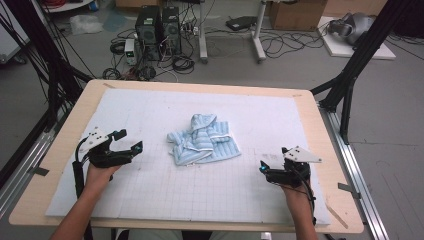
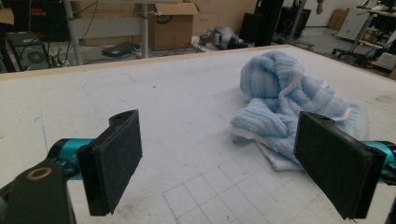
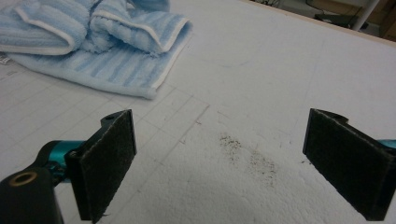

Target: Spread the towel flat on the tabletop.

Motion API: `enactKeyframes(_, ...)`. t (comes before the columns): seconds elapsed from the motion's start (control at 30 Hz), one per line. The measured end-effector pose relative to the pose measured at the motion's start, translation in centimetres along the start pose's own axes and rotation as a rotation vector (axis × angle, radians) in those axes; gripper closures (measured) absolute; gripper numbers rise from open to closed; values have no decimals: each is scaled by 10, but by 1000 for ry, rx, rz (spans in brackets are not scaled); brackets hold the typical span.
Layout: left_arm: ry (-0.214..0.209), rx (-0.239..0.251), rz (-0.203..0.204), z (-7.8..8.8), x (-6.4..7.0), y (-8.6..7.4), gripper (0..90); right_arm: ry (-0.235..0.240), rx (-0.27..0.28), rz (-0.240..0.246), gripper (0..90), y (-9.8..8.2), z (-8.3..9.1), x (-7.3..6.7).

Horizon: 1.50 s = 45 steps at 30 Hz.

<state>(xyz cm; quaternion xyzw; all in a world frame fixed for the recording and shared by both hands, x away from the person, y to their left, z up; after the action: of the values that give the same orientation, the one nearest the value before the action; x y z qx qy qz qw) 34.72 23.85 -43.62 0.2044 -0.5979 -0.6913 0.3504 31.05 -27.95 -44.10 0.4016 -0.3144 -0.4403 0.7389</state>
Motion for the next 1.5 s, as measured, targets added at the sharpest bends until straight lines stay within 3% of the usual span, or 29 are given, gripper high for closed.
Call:
enactKeyframes(0.43,-14,-17,-15,-7,5,1,161,18,6,-2,88,-1,-1,0)
enactKeyframes(0.67,-59,-30,-20,-15,16,6,169,42,17,-32,88,2,-2,-1)
enactKeyframes(0.87,-102,-67,-30,-26,27,10,212,53,24,-20,88,5,-2,-7)
enactKeyframes(1.07,-163,-109,-32,-51,43,19,226,67,22,-10,88,8,-6,-12)
enactKeyframes(1.27,-231,-157,-55,-89,63,33,233,82,14,6,88,9,-9,-17)
enactKeyframes(1.5,-208,-231,-58,-125,74,37,236,88,11,5,88,9,-9,-18)
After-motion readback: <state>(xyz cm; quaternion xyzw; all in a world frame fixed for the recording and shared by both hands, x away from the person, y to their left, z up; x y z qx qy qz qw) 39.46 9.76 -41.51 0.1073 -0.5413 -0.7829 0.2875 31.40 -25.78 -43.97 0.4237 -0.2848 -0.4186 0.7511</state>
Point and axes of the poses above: each handheld gripper's, and its own axes: z roughly backward along the jaws, y roughly out of its top, x roughly to its right, the point moved 3 cm from there along -z, roughly forward along the jaws, and after that the axes turned 6 degrees about -y, right-handed, at the moved point
